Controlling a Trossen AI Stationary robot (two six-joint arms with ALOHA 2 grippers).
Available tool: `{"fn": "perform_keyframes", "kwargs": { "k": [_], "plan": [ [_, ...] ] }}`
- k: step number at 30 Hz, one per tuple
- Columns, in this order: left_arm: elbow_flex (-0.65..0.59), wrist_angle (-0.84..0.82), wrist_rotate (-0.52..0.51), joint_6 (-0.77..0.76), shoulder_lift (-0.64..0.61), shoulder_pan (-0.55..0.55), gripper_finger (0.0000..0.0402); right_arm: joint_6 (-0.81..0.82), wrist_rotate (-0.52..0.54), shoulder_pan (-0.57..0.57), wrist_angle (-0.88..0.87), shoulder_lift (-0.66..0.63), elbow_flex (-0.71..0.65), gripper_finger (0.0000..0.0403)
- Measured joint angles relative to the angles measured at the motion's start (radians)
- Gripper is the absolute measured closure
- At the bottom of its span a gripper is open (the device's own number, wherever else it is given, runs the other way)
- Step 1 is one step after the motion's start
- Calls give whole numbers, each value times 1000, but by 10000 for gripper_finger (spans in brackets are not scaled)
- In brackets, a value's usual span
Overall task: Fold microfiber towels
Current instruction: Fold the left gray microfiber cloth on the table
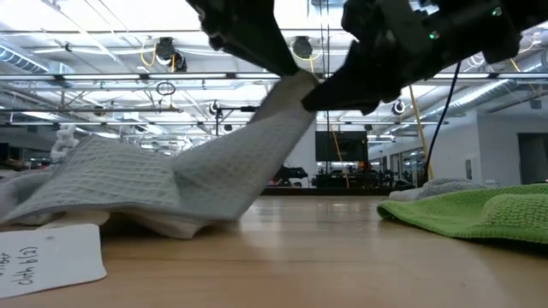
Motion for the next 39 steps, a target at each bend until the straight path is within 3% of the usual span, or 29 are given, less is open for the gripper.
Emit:
{"fn": "perform_keyframes", "kwargs": {
  "k": [4,8,13,17,20,25,31,39],
  "plan": [
    [0,-23,-86,-46,0,-36,226,-8,-1,11,-178,-86,0,398],
    [0,13,-150,-34,0,-60,192,-22,-2,24,-266,-146,0,398],
    [0,150,-223,122,15,-57,188,-66,-62,29,-263,-179,0,400],
    [0,276,-144,380,61,-40,196,-86,-80,29,-244,-182,0,399],
    [0,324,-137,487,96,-20,203,-86,-80,29,-239,-182,0,399],
    [0,367,-144,591,131,4,247,-84,-76,28,-244,-182,-1,399],
    [-1,366,-131,653,127,-1,382,-84,-71,29,-246,-183,0,394],
    [0,364,-173,631,28,-32,394,21,-123,92,-301,-186,-2,312]
  ]
}}
